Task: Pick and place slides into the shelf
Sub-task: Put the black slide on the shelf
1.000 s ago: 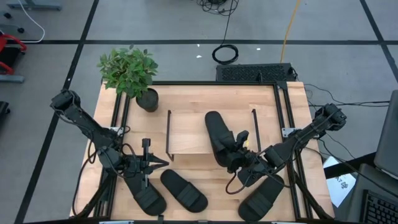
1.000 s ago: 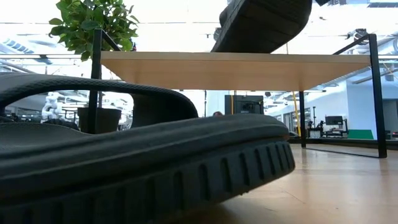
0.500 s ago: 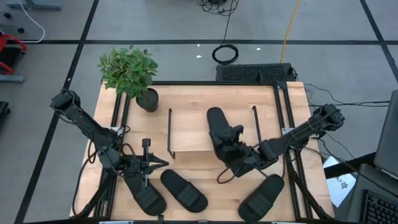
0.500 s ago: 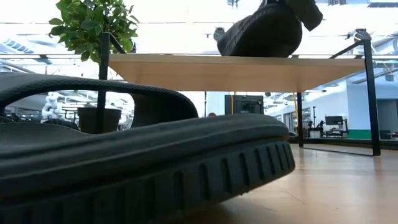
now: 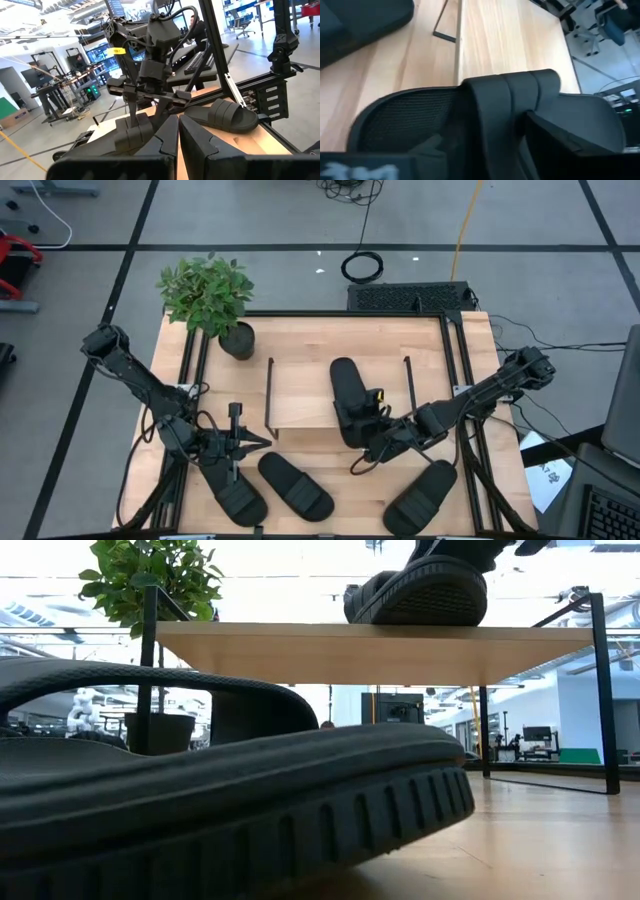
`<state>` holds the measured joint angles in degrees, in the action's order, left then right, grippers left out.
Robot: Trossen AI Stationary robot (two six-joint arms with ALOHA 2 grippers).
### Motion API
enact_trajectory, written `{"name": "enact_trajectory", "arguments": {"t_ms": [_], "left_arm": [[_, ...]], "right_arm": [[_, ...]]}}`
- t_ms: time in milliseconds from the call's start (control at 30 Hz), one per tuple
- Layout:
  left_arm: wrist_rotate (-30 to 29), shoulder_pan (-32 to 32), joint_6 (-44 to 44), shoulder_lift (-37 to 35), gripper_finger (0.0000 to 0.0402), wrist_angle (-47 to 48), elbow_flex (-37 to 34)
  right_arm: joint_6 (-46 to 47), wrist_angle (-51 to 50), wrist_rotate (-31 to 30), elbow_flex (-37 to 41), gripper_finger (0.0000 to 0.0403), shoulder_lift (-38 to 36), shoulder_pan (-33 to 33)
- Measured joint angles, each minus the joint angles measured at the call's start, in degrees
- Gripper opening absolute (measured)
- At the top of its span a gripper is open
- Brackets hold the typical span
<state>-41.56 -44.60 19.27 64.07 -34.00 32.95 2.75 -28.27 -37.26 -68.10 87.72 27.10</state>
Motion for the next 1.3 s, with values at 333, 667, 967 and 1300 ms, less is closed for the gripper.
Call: {"name": "enact_trajectory", "arguments": {"t_ms": [333, 667, 967, 1300], "left_arm": [[0.0, 0.0, 0.0, 0.0, 0.0021, 0.8, 0.0], [0.0, 0.0, 0.1, 0.0, 0.0021, 0.9, 0.0], [0.0, 0.0, -0.1, 0.0, 0.0021, 1.1, 0.0], [0.0, 0.0, 6.7, 0.0, 0.0021, 1.3, 0.0]], "right_arm": [[-1.6, 0.9, -3.9, 0.2, 0.0297, -0.5, 1.5], [-4.0, 3.5, -7.5, 0.2, 0.0303, -2.2, 4.2], [-9.9, 7.7, -19.1, 0.2, 0.0280, -5.7, 9.1], [-14.5, 3.7, -7.1, 2.3, 0.0091, -17.8, 12.0]]}}
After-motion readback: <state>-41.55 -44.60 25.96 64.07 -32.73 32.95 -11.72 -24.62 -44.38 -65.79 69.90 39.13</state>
